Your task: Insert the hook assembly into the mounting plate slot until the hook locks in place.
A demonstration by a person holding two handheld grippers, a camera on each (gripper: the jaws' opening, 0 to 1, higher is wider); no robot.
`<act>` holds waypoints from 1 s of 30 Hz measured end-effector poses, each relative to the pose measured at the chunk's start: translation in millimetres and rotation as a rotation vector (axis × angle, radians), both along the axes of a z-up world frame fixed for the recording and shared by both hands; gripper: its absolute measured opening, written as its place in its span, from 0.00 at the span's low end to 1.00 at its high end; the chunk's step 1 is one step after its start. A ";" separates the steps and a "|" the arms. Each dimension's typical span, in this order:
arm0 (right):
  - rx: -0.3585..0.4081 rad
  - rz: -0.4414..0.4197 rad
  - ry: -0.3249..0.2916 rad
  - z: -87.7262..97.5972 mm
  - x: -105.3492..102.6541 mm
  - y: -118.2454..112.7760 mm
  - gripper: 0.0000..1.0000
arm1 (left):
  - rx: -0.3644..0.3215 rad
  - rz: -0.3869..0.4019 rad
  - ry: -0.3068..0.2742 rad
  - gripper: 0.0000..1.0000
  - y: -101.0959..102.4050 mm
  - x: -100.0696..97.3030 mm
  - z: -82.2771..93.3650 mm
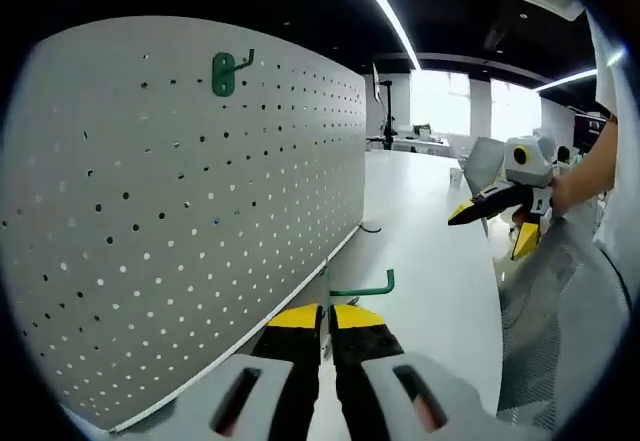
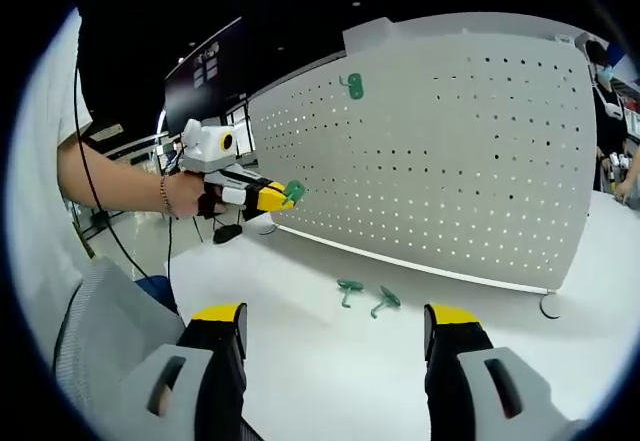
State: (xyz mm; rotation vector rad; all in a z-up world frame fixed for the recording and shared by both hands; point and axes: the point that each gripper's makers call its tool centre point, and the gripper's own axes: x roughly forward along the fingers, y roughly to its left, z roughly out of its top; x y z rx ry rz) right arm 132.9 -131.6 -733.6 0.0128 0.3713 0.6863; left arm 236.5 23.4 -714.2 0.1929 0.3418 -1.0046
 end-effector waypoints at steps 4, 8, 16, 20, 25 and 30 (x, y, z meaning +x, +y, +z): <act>0.007 -0.003 -0.007 3.1 0.7 0.1 0.70 | -0.051 0.048 0.002 0.03 3.3 -3.6 7.9; 0.020 0.003 -0.013 4.3 0.6 2.2 0.70 | -0.076 0.068 0.006 0.03 3.6 -10.3 9.9; 0.048 0.014 -0.024 7.4 -2.6 8.8 0.70 | -0.146 0.118 -0.004 0.03 8.9 -23.8 18.9; 0.055 0.018 -0.028 8.3 -3.5 9.8 0.70 | -0.200 0.154 -0.020 0.03 12.1 -27.8 29.0; 0.064 0.022 -0.036 12.2 -3.6 12.2 0.70 | -0.239 0.170 -0.048 0.03 11.9 -30.8 43.8; 0.078 0.020 -0.035 13.4 -2.8 13.0 0.70 | -0.264 0.176 -0.066 0.03 8.9 -35.0 53.5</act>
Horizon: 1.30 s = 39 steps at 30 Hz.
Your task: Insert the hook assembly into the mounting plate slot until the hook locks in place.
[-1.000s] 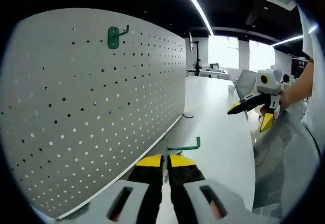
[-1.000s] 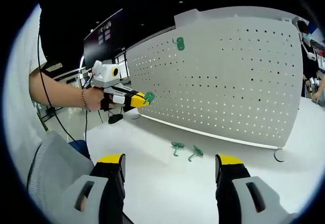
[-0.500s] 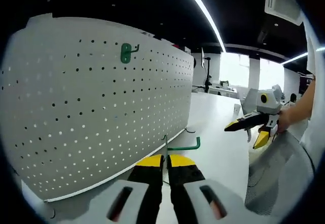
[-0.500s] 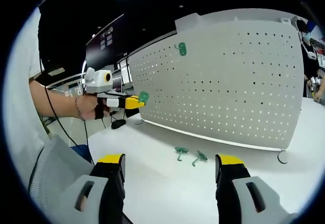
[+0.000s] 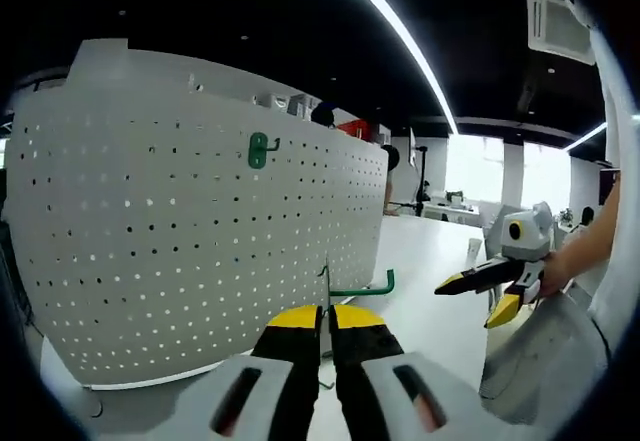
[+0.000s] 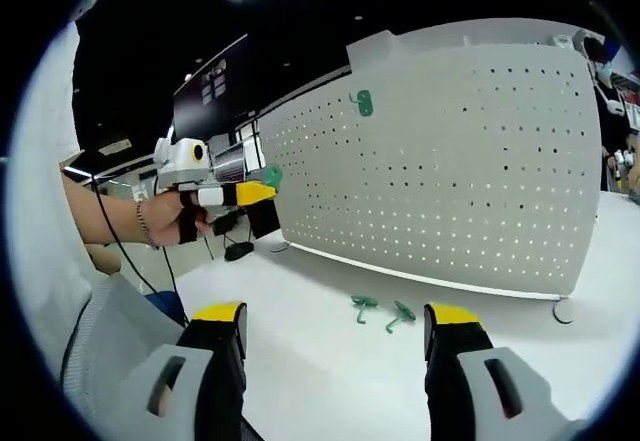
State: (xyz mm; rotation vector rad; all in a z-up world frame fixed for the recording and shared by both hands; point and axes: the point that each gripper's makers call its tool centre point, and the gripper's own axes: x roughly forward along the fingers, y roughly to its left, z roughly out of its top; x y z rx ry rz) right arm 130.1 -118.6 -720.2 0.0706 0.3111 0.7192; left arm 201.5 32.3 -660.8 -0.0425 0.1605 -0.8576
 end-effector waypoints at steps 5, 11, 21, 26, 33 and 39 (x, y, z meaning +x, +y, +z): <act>-0.006 -0.005 0.001 -1.0 0.1 -2.8 0.69 | -0.027 0.009 -0.015 0.03 -1.1 -2.7 11.2; -0.007 -0.006 0.003 -1.8 -0.3 -3.8 0.69 | -0.031 0.010 -0.015 0.03 -0.8 -1.9 13.0; 0.114 -0.013 -0.135 34.9 2.0 2.5 0.69 | -0.018 0.014 -0.008 0.03 -0.6 -2.4 7.7; 0.204 -0.015 -0.158 51.4 1.0 3.2 0.70 | -0.021 0.022 -0.010 0.03 1.6 -1.7 8.0; 0.228 0.000 -0.152 54.8 0.9 7.5 0.70 | -0.022 0.021 -0.004 0.03 0.9 -2.2 7.0; 0.218 0.020 -0.141 53.9 2.0 15.4 0.67 | -0.017 0.018 -0.005 0.03 -1.1 -2.8 6.4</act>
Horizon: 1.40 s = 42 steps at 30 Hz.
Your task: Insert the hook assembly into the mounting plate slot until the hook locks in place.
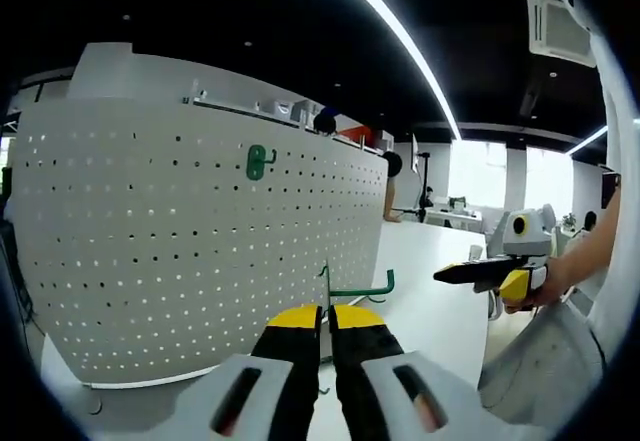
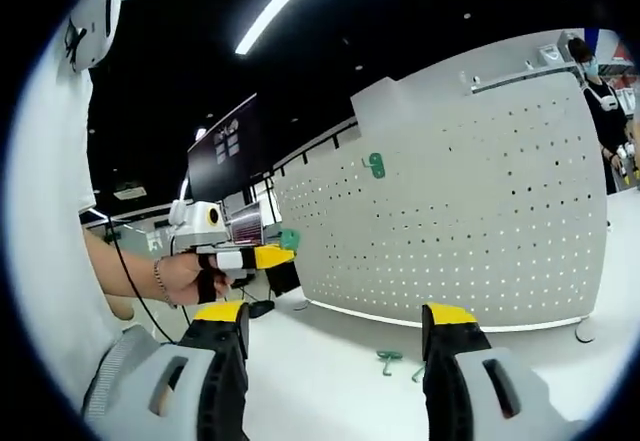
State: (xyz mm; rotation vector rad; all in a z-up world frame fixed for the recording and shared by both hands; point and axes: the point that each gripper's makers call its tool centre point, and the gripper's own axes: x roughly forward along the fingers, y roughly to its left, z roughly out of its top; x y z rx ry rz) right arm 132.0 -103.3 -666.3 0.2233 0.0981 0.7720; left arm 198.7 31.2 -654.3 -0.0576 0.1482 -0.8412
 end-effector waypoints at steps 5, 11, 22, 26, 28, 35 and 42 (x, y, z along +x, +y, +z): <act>0.007 0.017 -0.007 4.8 5.5 10.2 0.68 | -0.003 -0.001 0.001 0.03 -1.6 -0.7 0.4; 0.003 0.058 -0.020 9.5 11.8 30.6 0.68 | -0.006 0.001 -0.001 0.03 -1.9 -0.9 1.2; 0.020 0.096 -0.027 15.8 19.6 53.8 0.68 | -0.007 0.011 -0.002 0.03 2.2 -1.6 1.7; 0.027 0.107 -0.029 18.5 23.1 60.7 0.68 | -0.008 0.011 -0.002 0.03 1.9 -2.4 1.9; 0.032 0.111 -0.030 21.1 24.8 63.1 0.69 | -0.008 0.011 -0.002 0.03 1.6 -2.7 2.0; 0.039 0.135 -0.035 25.8 28.3 74.9 0.68 | -0.010 0.016 -0.004 0.03 1.9 -3.3 2.6; 0.057 0.153 -0.027 28.1 32.3 83.1 0.66 | -0.015 0.020 -0.006 0.03 2.1 -4.0 4.3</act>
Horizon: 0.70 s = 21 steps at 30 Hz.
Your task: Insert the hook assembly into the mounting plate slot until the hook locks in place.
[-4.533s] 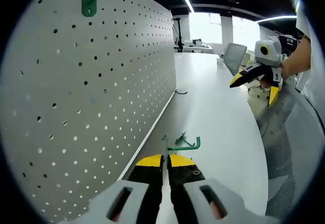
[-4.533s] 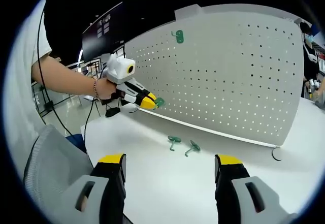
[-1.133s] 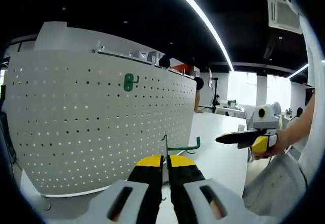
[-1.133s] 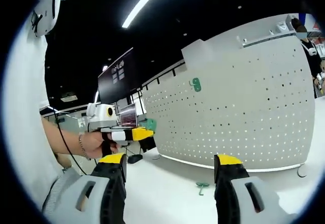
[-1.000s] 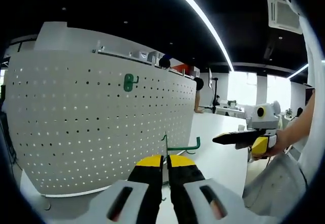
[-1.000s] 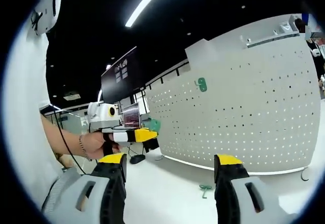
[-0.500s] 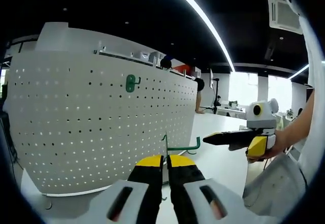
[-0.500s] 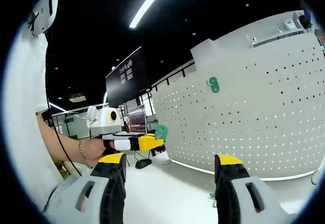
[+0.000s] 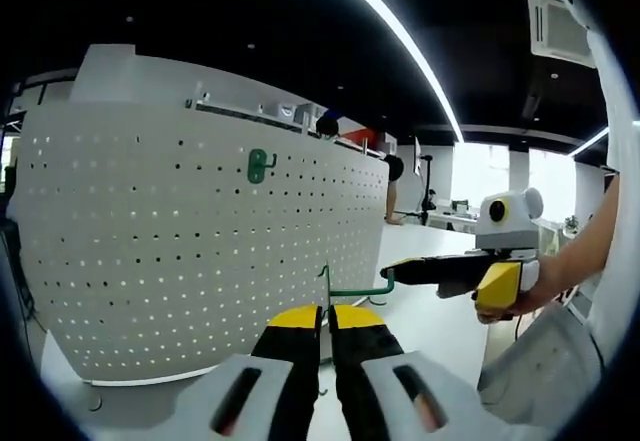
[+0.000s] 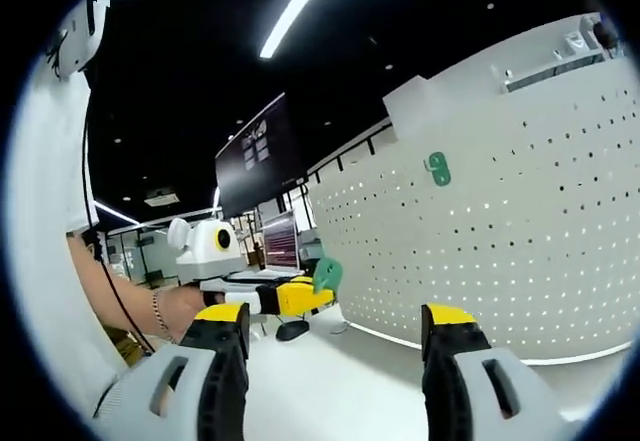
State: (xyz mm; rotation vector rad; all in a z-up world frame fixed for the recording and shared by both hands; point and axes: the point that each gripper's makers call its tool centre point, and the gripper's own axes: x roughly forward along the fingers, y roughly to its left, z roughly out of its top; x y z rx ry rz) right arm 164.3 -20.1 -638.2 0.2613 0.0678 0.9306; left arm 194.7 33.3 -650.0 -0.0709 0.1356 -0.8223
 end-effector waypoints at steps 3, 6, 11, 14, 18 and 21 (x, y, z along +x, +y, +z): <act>0.023 0.008 0.007 3.3 1.8 4.4 0.64 | -0.004 0.004 0.004 0.03 0.8 0.1 -0.2; 0.023 0.016 0.003 5.7 3.2 10.0 0.63 | -0.003 0.005 0.003 0.03 1.3 0.1 -0.3; 0.032 0.020 0.010 6.5 4.9 13.5 0.63 | -0.003 0.006 0.000 0.03 1.6 0.0 0.5; 0.037 0.025 0.018 6.3 5.8 18.1 0.63 | -0.006 0.011 -0.002 0.03 2.4 0.5 1.0; 0.046 0.030 0.028 6.6 6.8 21.6 0.62 | -0.007 0.011 -0.001 0.03 2.3 -0.7 1.1; 0.054 0.034 0.033 8.3 8.9 24.1 0.62 | -0.007 0.012 -0.001 0.03 2.3 -1.1 1.6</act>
